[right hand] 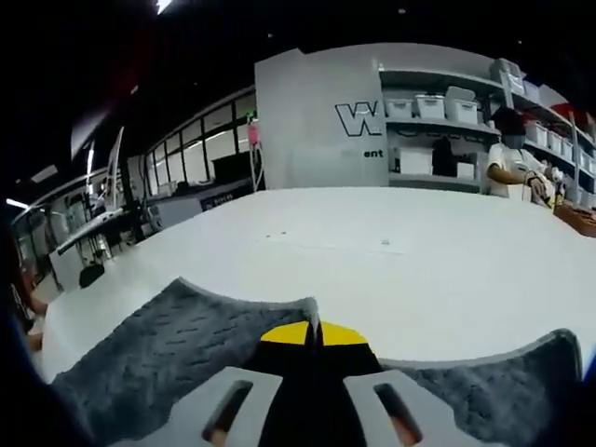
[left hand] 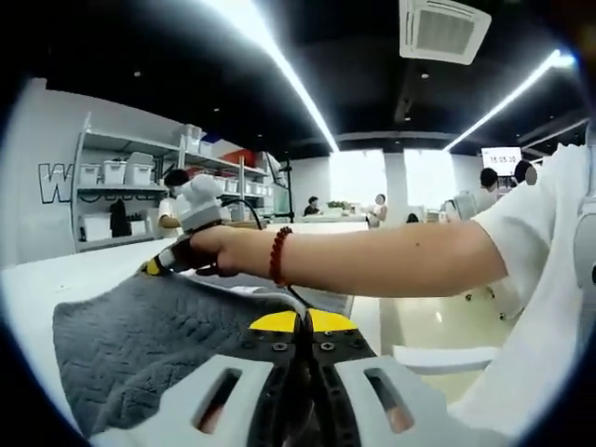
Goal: Open the folded towel by lifting each exposed corner and separating the folded layers until the towel lies flat within the target outline without major curled edges
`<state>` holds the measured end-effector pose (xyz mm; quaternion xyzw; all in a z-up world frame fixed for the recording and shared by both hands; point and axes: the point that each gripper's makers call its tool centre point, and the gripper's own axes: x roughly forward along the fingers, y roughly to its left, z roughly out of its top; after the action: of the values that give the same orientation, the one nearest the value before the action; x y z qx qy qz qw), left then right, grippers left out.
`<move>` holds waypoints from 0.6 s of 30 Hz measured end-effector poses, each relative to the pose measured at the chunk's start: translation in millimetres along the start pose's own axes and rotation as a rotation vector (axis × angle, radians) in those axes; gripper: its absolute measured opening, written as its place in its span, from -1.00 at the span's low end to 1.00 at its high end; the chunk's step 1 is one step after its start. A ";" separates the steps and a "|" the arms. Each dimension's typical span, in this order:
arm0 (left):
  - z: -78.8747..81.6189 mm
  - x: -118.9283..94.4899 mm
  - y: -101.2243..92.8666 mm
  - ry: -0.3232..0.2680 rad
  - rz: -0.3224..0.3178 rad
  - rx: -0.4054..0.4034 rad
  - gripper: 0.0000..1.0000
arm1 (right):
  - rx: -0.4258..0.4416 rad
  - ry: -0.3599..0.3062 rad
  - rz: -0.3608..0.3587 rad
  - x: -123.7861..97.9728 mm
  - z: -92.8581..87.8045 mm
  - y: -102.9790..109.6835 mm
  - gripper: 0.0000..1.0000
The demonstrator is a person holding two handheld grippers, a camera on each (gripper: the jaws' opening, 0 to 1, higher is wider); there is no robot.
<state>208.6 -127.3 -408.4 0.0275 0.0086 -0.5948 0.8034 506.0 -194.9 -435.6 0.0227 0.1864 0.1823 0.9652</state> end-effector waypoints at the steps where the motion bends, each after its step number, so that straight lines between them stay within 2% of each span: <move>1: 3.0 -3.1 0.9 -0.010 0.005 0.002 -1.00 | 0.002 -0.002 0.001 -0.1 0.7 0.5 -1.00; 18: 8.3 -14.2 5.4 -0.045 -0.016 -0.024 -1.00 | 0.036 -0.017 0.002 -4.7 11.2 8.5 -1.00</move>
<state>209.4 -112.6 -399.3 0.0047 -0.0021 -0.6015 0.7989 503.1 -188.3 -422.6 0.0417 0.1814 0.1798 0.9659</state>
